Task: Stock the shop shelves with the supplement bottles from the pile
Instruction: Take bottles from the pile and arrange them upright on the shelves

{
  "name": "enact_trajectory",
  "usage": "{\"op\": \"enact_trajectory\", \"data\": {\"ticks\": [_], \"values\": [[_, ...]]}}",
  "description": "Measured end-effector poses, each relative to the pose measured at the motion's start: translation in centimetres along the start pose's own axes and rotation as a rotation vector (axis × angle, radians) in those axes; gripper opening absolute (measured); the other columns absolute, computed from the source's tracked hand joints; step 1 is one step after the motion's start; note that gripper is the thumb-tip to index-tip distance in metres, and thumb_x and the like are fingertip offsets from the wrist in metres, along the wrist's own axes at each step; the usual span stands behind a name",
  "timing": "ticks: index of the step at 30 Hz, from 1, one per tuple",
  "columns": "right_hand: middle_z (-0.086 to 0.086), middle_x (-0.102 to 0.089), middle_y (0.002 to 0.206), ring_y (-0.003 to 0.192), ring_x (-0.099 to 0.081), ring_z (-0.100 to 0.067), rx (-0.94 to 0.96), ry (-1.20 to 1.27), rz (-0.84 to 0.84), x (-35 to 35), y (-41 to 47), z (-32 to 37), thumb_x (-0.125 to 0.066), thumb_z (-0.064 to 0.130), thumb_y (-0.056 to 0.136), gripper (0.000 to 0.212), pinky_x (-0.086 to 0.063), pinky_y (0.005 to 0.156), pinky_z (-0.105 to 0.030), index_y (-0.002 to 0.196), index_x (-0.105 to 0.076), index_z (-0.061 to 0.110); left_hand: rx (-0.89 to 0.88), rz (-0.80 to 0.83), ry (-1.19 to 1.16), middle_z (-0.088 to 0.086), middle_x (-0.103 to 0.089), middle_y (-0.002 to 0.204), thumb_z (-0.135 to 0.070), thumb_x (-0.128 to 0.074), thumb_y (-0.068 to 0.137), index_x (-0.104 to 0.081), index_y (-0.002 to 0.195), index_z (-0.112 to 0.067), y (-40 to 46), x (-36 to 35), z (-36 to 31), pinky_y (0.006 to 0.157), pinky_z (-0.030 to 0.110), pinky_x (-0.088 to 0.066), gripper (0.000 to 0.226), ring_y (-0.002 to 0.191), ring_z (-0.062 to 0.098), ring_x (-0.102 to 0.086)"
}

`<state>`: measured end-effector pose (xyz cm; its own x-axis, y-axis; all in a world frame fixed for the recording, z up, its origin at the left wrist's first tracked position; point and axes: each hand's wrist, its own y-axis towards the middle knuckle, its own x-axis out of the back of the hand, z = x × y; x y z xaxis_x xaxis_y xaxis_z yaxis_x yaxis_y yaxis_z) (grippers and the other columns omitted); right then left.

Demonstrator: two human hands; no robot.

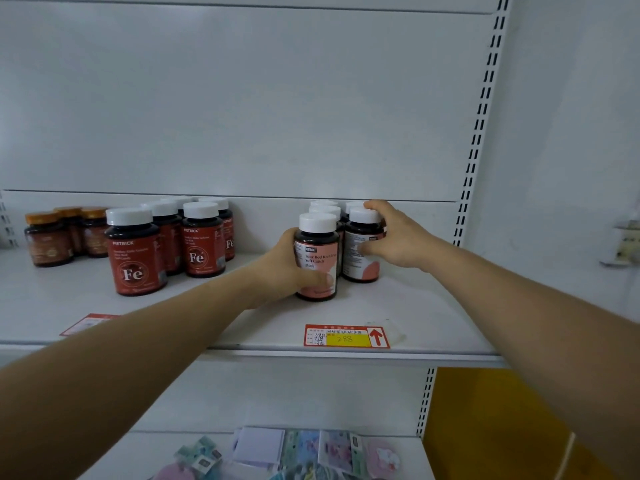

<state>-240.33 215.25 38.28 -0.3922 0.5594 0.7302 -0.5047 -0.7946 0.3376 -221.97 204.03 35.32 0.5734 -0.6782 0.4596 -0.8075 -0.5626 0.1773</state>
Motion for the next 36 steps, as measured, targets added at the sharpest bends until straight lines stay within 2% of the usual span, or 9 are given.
{"op": "enact_trajectory", "data": {"ticks": [3, 6, 14, 22, 25, 27, 29, 32, 36], "values": [[0.003, -0.049, 0.116, 0.099, -0.056, -0.019, -0.009, 0.013, 0.004, 0.0, -0.2, -0.1, -0.068, 0.016, 0.084, 0.076, -0.041, 0.079, -0.026, 0.145, -0.025, 0.030, 0.009, 0.000, 0.032, -0.013, -0.055, 0.101, -0.007, -0.079, 0.071, -0.023, 0.139, -0.025, -0.3, 0.3, 0.0, 0.082, 0.026, -0.047, 0.090, 0.094, 0.007, -0.057], [0.001, -0.051, 0.115, 0.098, -0.057, -0.019, -0.023, 0.025, 0.021, 0.1, -0.3, -0.1, -0.067, 0.013, 0.083, 0.078, -0.043, 0.079, -0.027, 0.145, -0.023, 0.030, 0.013, -0.008, 0.033, -0.009, -0.057, 0.110, -0.006, -0.080, 0.071, -0.030, 0.137, -0.023, -0.3, 0.6, 0.3, 0.080, 0.024, -0.049, 0.085, 0.093, 0.003, -0.057], [0.002, -0.049, 0.114, 0.096, -0.056, -0.020, -0.018, 0.009, 0.045, 0.0, -0.7, -0.3, -0.069, 0.007, 0.081, 0.092, -0.042, 0.076, -0.027, 0.150, -0.012, 0.032, 0.011, 0.013, 0.043, -0.006, -0.059, 0.115, -0.008, -0.079, 0.071, -0.041, 0.135, -0.023, -0.4, 1.0, 0.4, 0.086, 0.026, -0.047, 0.075, 0.101, 0.009, -0.059], [0.000, -0.049, 0.121, 0.100, -0.056, -0.020, -0.008, 0.025, 0.016, -0.3, -0.4, -0.6, -0.071, 0.011, 0.080, 0.092, -0.042, 0.078, -0.027, 0.149, -0.014, 0.030, 0.009, 0.016, 0.045, -0.004, -0.058, 0.126, -0.009, -0.076, 0.075, -0.035, 0.140, -0.027, -0.4, 0.8, 0.7, 0.100, 0.038, -0.046, 0.079, 0.110, 0.013, -0.058], [0.001, -0.050, 0.117, 0.100, -0.055, -0.020, 0.002, 0.007, -0.011, -0.3, -0.5, -0.8, -0.074, 0.015, 0.079, 0.092, -0.041, 0.079, -0.028, 0.149, -0.016, 0.029, -0.001, -0.006, 0.063, -0.006, -0.057, 0.121, -0.013, -0.076, 0.075, -0.035, 0.138, -0.025, -0.6, 0.7, 0.6, 0.090, 0.028, -0.050, 0.076, 0.102, 0.008, -0.059], [-0.003, -0.050, 0.123, 0.103, -0.056, -0.021, 0.006, 0.013, -0.028, -0.3, -0.6, -1.1, -0.078, 0.017, 0.075, 0.097, -0.044, 0.081, -0.029, 0.149, -0.016, 0.029, -0.010, -0.027, 0.069, -0.012, -0.056, 0.109, -0.015, -0.078, 0.074, -0.034, 0.138, -0.024, -0.7, 0.6, 0.6, 0.075, 0.016, -0.046, 0.078, 0.094, -0.001, -0.057], [-0.002, -0.050, 0.120, 0.101, -0.055, -0.021, 0.001, 0.012, -0.013, -0.3, -0.9, -1.2, -0.077, 0.015, 0.075, 0.100, -0.043, 0.080, -0.029, 0.149, -0.012, 0.031, -0.018, -0.025, 0.055, -0.014, -0.056, 0.106, -0.014, -0.078, 0.074, -0.032, 0.140, -0.024, -0.7, 0.6, 0.6, 0.069, 0.011, -0.043, 0.081, 0.091, -0.006, -0.055], [-0.001, -0.052, 0.115, 0.098, -0.055, -0.021, -0.005, -0.028, -0.014, -0.3, -1.0, -1.3, -0.075, 0.017, 0.078, 0.099, -0.042, 0.079, -0.030, 0.150, -0.008, 0.032, -0.020, -0.010, 0.076, -0.014, -0.056, 0.110, -0.013, -0.076, 0.076, -0.030, 0.142, -0.026, -0.8, 0.6, 0.5, 0.067, 0.008, -0.041, 0.082, 0.090, -0.008, -0.054], [-0.008, -0.046, 0.126, 0.107, -0.054, -0.026, -0.016, -0.025, -0.052, -0.7, -0.9, -1.3, -0.078, 0.025, 0.073, 0.103, -0.048, 0.087, -0.037, 0.148, -0.009, 0.036, -0.015, -0.021, 0.127, -0.008, -0.057, 0.119, -0.019, -0.079, 0.074, -0.028, 0.144, -0.026, -0.7, 0.7, 0.6, 0.075, 0.015, -0.043, 0.086, 0.096, 0.000, -0.057]]}}
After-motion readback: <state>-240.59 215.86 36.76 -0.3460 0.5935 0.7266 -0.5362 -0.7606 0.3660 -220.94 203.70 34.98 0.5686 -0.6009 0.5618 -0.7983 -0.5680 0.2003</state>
